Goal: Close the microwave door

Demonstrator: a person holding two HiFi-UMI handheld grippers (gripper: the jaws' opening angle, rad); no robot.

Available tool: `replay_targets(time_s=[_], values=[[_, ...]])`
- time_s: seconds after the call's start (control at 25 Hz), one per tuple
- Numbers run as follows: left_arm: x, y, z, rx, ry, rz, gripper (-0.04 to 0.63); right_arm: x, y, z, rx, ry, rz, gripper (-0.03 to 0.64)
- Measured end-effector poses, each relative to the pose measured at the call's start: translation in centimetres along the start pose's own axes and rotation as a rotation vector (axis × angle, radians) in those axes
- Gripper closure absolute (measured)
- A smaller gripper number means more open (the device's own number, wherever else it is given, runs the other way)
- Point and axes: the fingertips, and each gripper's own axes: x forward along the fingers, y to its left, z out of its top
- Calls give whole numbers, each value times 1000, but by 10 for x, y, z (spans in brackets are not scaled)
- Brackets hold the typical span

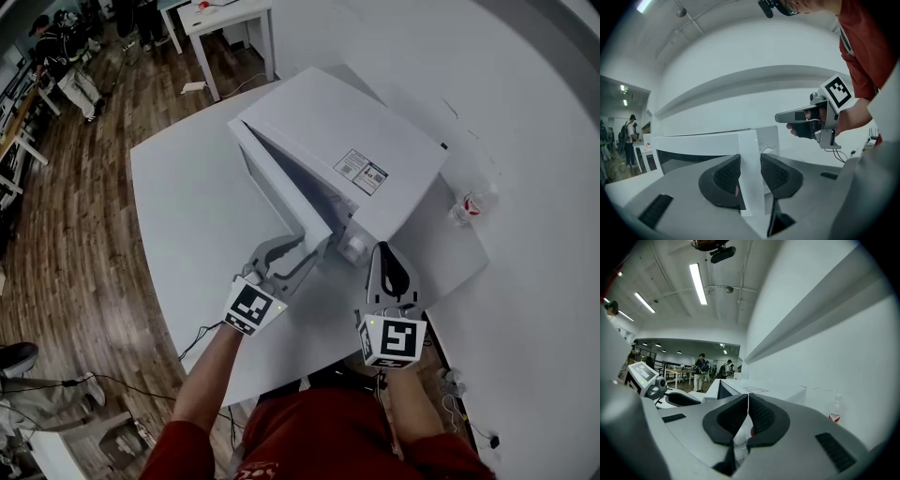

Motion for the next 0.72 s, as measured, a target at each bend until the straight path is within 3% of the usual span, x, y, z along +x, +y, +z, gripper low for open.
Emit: replay_targets(time_s=[0.16,0.72], values=[[12,-1,2,-4,-1,5,445,1,-16,-2,67,3,-16,589],[48,-1,9,-18,-9,8,445,7,-47,-4,62,2,-40,589]])
